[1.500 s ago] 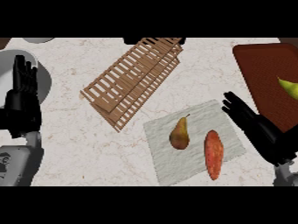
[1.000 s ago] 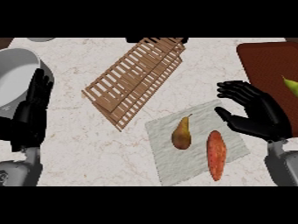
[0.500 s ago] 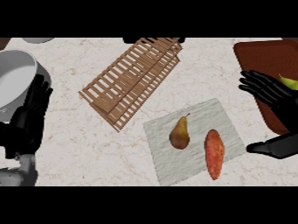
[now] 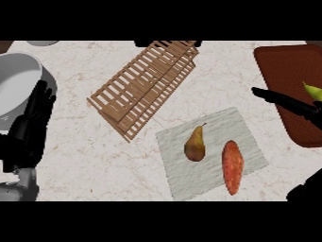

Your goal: Pick the sweet potato from the placemat and place it in the tiered shelf

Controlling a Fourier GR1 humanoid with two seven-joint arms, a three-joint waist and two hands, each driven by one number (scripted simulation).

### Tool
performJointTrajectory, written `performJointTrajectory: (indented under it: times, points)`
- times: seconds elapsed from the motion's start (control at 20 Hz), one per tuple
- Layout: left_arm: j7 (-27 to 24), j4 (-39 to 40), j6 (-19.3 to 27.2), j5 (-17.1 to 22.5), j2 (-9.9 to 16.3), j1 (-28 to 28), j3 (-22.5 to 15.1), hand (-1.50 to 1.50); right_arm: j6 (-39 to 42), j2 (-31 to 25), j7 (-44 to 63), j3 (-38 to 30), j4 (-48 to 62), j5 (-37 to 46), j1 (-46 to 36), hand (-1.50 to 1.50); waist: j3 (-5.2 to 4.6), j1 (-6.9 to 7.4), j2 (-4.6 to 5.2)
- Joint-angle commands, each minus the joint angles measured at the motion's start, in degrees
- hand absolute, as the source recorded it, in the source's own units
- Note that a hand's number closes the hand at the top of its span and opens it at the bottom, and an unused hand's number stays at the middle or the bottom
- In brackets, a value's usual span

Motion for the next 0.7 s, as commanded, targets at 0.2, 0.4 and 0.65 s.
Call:
performJointTrajectory:
  times: [0.2, 0.4, 0.65]
  points:
    - [-0.50, -1.42, -1.11, -0.44, -0.61, 2.47, -0.78, 0.00, -2.95, 1.79, 20.66, 14.24, -10.60, 15.26, -3.57, -1.50, 0.04, 0.62, 0.29]
    - [2.04, -3.30, 1.33, -2.97, -2.24, 0.93, -1.55, 0.00, 0.35, 6.63, 27.53, 16.96, -7.12, 17.66, -9.10, -1.50, 0.12, 0.71, 0.32]
    - [-0.14, 0.07, -0.95, -1.28, -2.14, 0.52, 0.93, 0.00, 2.11, 6.59, 27.49, 21.76, -6.24, 29.55, -6.29, -1.50, 0.14, 0.14, 0.35]
